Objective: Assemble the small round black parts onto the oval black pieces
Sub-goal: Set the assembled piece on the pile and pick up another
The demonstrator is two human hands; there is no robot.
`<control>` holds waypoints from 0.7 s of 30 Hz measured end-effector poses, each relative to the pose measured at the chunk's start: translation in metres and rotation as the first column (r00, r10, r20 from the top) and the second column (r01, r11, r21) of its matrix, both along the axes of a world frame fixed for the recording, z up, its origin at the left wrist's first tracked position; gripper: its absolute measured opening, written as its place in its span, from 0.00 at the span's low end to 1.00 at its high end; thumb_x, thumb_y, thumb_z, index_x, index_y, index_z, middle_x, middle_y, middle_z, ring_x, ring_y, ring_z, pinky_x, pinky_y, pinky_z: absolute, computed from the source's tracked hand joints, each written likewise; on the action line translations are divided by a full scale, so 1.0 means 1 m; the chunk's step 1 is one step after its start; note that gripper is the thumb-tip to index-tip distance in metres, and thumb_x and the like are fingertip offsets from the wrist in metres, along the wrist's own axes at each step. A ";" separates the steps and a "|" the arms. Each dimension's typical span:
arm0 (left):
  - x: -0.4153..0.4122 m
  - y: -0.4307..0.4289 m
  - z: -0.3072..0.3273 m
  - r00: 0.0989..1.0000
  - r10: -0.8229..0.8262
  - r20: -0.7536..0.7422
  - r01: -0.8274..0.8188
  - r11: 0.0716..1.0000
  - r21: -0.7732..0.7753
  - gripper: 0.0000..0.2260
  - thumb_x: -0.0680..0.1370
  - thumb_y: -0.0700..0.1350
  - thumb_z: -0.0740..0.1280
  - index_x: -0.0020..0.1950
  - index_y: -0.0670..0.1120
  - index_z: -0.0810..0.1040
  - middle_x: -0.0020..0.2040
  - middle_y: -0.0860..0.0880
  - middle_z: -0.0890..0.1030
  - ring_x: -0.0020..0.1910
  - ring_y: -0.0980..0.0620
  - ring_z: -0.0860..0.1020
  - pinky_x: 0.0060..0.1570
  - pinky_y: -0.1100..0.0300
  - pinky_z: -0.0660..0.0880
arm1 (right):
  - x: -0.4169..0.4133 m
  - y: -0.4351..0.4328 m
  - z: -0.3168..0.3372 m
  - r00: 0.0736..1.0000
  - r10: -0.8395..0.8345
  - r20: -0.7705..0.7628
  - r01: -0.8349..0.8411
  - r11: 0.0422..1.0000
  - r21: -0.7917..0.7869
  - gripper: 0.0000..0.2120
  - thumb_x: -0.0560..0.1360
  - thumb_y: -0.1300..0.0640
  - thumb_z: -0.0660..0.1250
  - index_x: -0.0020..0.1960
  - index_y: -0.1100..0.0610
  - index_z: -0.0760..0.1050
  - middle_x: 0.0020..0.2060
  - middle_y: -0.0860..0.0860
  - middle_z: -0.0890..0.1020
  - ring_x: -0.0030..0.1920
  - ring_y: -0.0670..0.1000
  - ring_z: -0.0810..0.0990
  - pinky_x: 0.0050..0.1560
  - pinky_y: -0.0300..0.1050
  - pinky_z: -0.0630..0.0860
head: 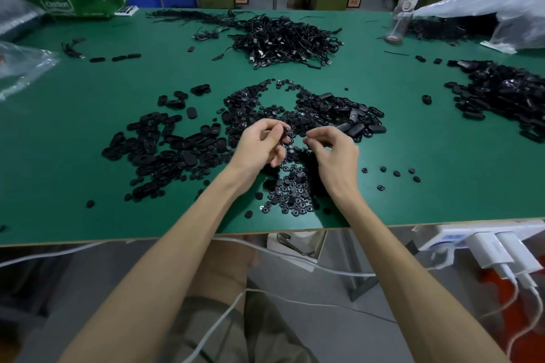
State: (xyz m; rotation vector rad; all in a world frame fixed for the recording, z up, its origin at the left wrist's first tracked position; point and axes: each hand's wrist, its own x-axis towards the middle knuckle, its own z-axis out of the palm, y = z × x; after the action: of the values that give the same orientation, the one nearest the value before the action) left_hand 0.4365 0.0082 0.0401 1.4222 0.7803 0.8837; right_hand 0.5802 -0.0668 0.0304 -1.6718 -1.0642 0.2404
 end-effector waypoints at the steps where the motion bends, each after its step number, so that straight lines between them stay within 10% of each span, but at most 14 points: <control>1: 0.002 -0.001 -0.002 1.000 -0.021 -0.005 0.021 1.000 0.000 0.10 0.87 0.40 0.60 0.62 0.36 0.78 0.44 0.45 0.79 0.28 0.54 0.73 0.27 0.64 0.69 | 0.000 0.000 0.000 1.000 0.007 -0.016 -0.006 1.000 0.018 0.06 0.78 0.62 0.73 0.49 0.52 0.83 0.42 0.43 0.85 0.46 0.35 0.82 0.53 0.32 0.76; 15: 0.003 -0.007 -0.012 0.998 -0.014 0.058 0.012 0.999 0.033 0.17 0.88 0.47 0.58 0.58 0.36 0.80 0.36 0.46 0.78 0.25 0.55 0.71 0.23 0.66 0.64 | -0.002 -0.003 0.002 0.998 0.057 -0.038 -0.054 0.995 0.088 0.04 0.81 0.57 0.70 0.51 0.54 0.84 0.37 0.44 0.86 0.43 0.40 0.84 0.53 0.41 0.80; 21: 0.003 -0.008 -0.013 0.999 -0.024 0.045 0.023 1.000 0.020 0.13 0.89 0.40 0.55 0.63 0.37 0.77 0.41 0.45 0.79 0.29 0.55 0.73 0.27 0.67 0.67 | -0.002 -0.004 0.002 0.997 0.072 -0.036 -0.069 0.995 0.077 0.10 0.82 0.51 0.69 0.44 0.54 0.82 0.33 0.45 0.85 0.29 0.40 0.72 0.34 0.35 0.67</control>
State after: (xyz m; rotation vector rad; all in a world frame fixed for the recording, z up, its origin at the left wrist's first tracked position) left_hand 0.4391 0.0007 0.0276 1.4210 0.7215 0.9047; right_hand 0.5782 -0.0711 0.0328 -1.5578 -1.0913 0.2743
